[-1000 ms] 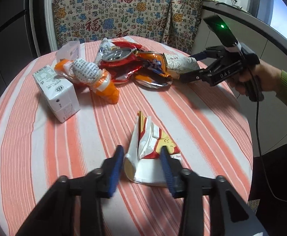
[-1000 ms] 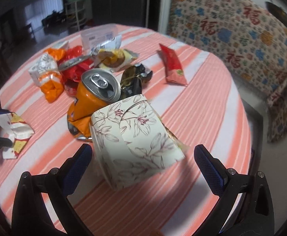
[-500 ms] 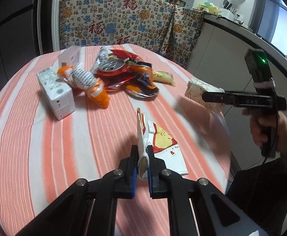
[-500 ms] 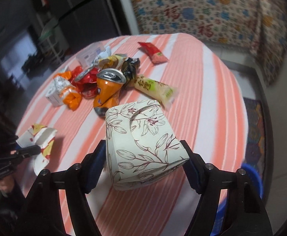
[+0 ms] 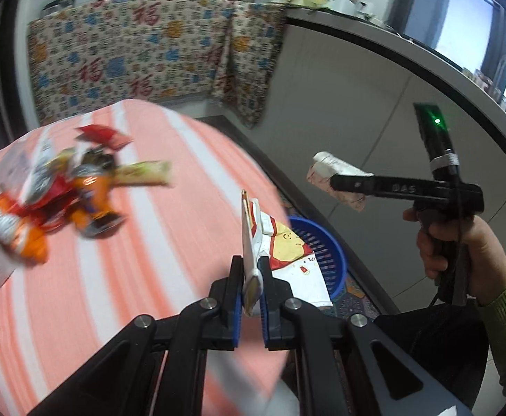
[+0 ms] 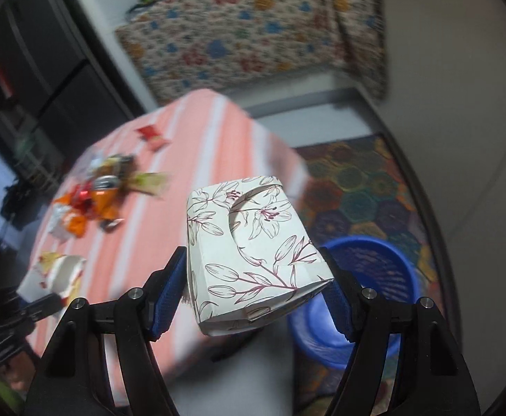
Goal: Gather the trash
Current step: 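Carry both items over the blue wastebasket and open both tools to drop them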
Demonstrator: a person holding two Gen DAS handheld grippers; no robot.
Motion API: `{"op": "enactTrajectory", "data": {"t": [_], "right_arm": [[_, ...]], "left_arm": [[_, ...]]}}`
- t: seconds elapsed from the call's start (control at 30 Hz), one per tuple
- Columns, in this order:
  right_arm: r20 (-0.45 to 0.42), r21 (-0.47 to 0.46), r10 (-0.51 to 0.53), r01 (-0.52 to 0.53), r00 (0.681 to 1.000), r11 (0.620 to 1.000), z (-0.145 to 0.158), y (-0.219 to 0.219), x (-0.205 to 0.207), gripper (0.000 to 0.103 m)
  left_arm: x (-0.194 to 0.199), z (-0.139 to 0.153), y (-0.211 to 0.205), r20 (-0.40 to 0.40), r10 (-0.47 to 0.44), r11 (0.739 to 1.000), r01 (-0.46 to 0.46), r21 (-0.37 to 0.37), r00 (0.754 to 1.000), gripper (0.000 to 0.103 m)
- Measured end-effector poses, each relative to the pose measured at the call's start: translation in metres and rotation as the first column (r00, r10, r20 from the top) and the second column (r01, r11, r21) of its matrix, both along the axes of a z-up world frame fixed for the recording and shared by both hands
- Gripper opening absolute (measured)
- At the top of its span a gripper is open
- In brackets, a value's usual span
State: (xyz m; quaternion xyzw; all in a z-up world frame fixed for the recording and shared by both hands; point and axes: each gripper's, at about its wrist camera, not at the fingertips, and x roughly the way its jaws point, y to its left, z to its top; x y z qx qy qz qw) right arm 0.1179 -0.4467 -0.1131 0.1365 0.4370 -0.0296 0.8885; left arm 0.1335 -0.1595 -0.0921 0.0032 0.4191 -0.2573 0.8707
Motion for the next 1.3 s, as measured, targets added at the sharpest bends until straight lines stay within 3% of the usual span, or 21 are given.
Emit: {"op": "enactTrajectory", "data": {"t": [0.3, 0.5, 0.67, 1.03, 1.13, 1.17, 1.2, 1.23, 1.27, 1.3], "right_arm": [[-0.097, -0.020, -0.178, 0.177, 0.979, 0.984, -0.035, -0.081, -0.016, 0.074], [-0.133, 0.016, -0.213, 0.217, 0.968, 0.976, -0.054, -0.112, -0.024, 0.074], [-0.163, 0.093, -0.250, 0.267, 0.954, 0.959, -0.070, -0.135, -0.023, 0.074], [-0.147, 0.166, -0.286, 0.308, 0.947, 0.937, -0.072, -0.154, -0.019, 0.076], [-0.135, 0.178, -0.294, 0.315, 0.946, 0.932, -0.072, -0.154, -0.017, 0.079], [-0.132, 0.182, -0.295, 0.316, 0.946, 0.931, -0.072, -0.154, -0.016, 0.085], [-0.130, 0.182, -0.300, 0.320, 0.945, 0.930, -0.072, -0.155, -0.016, 0.097], [-0.124, 0.175, -0.311, 0.329, 0.942, 0.928, -0.070, -0.156, -0.017, 0.101], [-0.119, 0.165, -0.324, 0.341, 0.938, 0.926, -0.069, -0.157, -0.017, 0.100], [-0.111, 0.157, -0.338, 0.352, 0.935, 0.923, -0.066, -0.158, -0.018, 0.101]], "left_arm": [[0.046, -0.037, -0.099, -0.089, -0.088, 0.996, 0.090, 0.022, 0.992, 0.008], [0.070, -0.072, -0.143, -0.144, -0.114, 0.992, 0.121, 0.040, 0.983, 0.009], [0.086, -0.087, -0.163, -0.164, -0.121, 0.990, 0.130, 0.050, 0.979, 0.009], [0.103, -0.112, -0.189, -0.176, -0.135, 0.985, 0.152, 0.086, 0.975, 0.009], [0.107, -0.119, -0.194, -0.170, -0.139, 0.984, 0.156, 0.088, 0.976, 0.012], [0.108, -0.121, -0.195, -0.169, -0.142, 0.984, 0.157, 0.083, 0.975, 0.012], [0.110, -0.124, -0.196, -0.167, -0.144, 0.984, 0.159, 0.078, 0.975, 0.013], [0.111, -0.127, -0.198, -0.168, -0.144, 0.984, 0.159, 0.082, 0.975, 0.027], [0.113, -0.131, -0.200, -0.165, -0.142, 0.984, 0.158, 0.087, 0.976, 0.049], [0.113, -0.132, -0.201, -0.152, -0.138, 0.984, 0.152, 0.090, 0.979, 0.057]]}}
